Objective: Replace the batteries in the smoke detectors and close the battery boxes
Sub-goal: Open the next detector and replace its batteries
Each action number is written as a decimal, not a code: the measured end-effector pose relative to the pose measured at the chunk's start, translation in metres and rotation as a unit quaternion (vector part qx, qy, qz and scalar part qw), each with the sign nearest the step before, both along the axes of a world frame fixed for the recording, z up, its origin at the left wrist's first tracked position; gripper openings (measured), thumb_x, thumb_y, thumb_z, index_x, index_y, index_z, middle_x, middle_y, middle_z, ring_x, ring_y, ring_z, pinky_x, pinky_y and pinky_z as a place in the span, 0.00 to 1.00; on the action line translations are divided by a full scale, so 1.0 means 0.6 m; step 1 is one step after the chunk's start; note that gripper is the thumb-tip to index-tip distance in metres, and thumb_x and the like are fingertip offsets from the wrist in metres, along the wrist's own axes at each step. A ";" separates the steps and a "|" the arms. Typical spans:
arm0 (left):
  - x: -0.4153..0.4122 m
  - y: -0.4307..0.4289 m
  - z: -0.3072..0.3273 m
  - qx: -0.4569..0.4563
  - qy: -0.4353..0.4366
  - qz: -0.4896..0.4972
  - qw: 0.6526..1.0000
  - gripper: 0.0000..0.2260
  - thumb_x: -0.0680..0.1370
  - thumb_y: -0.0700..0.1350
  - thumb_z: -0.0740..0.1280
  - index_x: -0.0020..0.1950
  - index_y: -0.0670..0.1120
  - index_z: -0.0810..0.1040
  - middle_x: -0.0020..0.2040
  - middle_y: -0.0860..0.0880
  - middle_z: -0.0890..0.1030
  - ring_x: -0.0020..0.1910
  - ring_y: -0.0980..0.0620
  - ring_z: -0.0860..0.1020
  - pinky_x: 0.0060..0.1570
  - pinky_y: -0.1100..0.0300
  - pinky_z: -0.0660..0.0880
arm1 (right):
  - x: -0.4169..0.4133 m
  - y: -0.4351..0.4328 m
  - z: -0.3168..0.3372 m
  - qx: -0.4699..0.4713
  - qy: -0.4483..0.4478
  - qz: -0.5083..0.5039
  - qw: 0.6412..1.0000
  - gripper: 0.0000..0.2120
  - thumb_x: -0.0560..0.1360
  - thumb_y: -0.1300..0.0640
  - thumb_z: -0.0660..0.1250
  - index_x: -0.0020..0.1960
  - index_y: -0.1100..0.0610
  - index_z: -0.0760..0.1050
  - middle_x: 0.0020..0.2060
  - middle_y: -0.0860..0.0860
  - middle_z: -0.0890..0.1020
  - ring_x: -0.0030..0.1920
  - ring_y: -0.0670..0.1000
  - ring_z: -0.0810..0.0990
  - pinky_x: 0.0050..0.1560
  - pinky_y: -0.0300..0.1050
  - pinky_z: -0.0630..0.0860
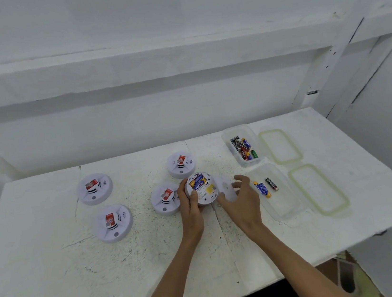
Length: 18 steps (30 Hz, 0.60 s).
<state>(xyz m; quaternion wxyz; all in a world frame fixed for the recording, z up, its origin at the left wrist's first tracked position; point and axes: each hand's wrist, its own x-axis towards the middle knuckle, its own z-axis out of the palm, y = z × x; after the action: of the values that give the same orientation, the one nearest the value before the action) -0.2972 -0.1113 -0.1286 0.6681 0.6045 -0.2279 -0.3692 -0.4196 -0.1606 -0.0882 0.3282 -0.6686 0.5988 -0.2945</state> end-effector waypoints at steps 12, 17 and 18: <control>0.000 0.007 0.000 -0.012 -0.045 -0.022 0.999 0.18 0.88 0.48 0.55 0.79 0.50 0.64 0.74 0.48 0.73 0.73 0.51 0.73 0.71 0.50 0.75 | 0.042 0.006 0.011 -0.085 0.051 0.167 0.981 0.33 0.72 0.42 0.71 0.72 0.50 0.62 0.63 0.46 0.74 0.59 0.46 0.71 0.45 0.26 0.65; 0.001 0.006 0.002 -0.018 -0.042 -0.023 0.999 0.15 0.87 0.46 0.57 0.74 0.54 0.65 0.69 0.55 0.74 0.67 0.65 0.74 0.67 0.62 0.76 | 0.042 0.000 0.009 -0.102 0.072 0.159 0.979 0.31 0.72 0.43 0.71 0.70 0.51 0.65 0.61 0.47 0.75 0.59 0.47 0.72 0.46 0.37 0.73; 0.001 0.005 0.003 -0.019 -0.044 -0.023 0.999 0.15 0.87 0.45 0.57 0.73 0.54 0.65 0.69 0.56 0.74 0.66 0.67 0.74 0.67 0.62 0.75 | 0.040 -0.001 0.010 -0.103 0.073 0.159 0.979 0.31 0.72 0.43 0.71 0.70 0.51 0.66 0.60 0.48 0.75 0.58 0.48 0.72 0.46 0.38 0.74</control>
<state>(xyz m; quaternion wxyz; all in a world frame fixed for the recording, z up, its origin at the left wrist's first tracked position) -0.2964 -0.1084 -0.1270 0.6600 0.6018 -0.2779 -0.3536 -0.3957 -0.1612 -0.0824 0.2554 -0.8053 0.4735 -0.2492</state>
